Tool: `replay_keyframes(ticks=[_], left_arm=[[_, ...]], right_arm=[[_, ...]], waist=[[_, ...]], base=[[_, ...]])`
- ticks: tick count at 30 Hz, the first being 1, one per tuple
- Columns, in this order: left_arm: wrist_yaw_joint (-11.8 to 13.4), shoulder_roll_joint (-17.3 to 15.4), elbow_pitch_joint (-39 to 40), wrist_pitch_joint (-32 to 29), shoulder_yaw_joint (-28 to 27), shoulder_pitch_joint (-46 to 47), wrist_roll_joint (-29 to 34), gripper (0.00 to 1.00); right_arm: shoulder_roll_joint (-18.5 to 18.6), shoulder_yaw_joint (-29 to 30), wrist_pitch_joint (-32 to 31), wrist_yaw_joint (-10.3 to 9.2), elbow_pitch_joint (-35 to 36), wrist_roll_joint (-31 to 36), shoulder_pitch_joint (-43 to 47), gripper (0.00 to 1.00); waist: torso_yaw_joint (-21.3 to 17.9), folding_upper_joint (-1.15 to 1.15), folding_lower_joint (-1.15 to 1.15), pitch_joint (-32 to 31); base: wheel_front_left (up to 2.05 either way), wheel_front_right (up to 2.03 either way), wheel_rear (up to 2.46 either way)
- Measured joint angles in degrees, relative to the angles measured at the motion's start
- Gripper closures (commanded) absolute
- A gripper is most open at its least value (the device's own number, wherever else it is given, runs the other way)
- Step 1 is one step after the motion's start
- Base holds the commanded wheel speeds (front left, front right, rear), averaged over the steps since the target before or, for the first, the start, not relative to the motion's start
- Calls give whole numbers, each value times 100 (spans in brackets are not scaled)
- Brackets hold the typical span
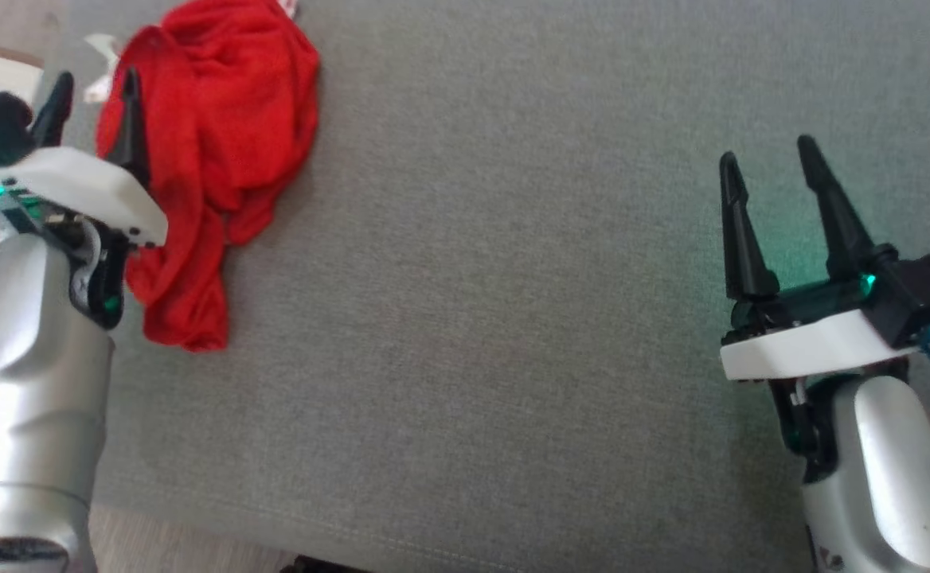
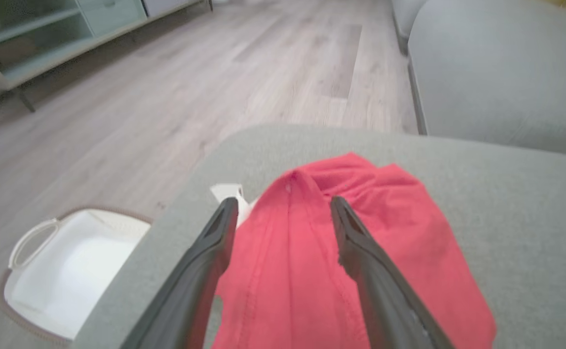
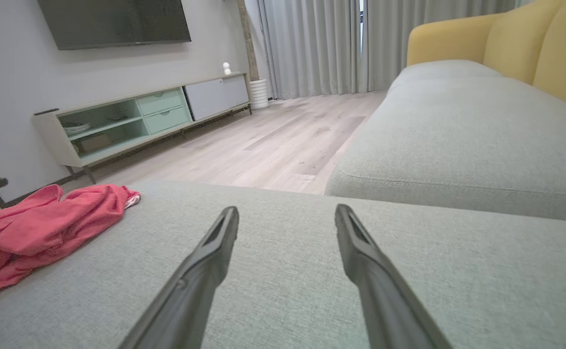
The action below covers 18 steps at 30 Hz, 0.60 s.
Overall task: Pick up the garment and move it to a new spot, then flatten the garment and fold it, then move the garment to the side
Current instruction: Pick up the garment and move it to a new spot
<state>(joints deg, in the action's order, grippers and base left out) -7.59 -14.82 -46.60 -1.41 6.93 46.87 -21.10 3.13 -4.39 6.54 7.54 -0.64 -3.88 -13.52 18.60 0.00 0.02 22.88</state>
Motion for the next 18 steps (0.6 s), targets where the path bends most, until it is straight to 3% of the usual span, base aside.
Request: replay_keyframes(ticks=[5,11,12,13,18], left_arm=[[0,-87,-800,-433,276,350,-414,0],[0,-121,-1270,-377,469,548,-845,0],[0,-121,-1273,-354,535,561,-935,31],[0,-121,-1260,-296,619,563,-1018,100],[0,-232,-1076,534,890,563,-1230,100]], right_arm=[[21,-30,-137,0,271,44,-1,0],[63,-20,-204,0,391,45,4,0],[67,-15,-204,0,398,45,5,0],[68,-14,-205,0,401,45,5,0],[68,-42,-197,0,327,44,9,0]], waist=[[-143,0,-1,244],[-222,0,-2,343],[-224,0,-2,340],[-225,0,-2,334],[-255,0,-3,189]], base=[[0,0,0],[0,0,0],[0,0,0],[0,0,0],[0,0,0]])
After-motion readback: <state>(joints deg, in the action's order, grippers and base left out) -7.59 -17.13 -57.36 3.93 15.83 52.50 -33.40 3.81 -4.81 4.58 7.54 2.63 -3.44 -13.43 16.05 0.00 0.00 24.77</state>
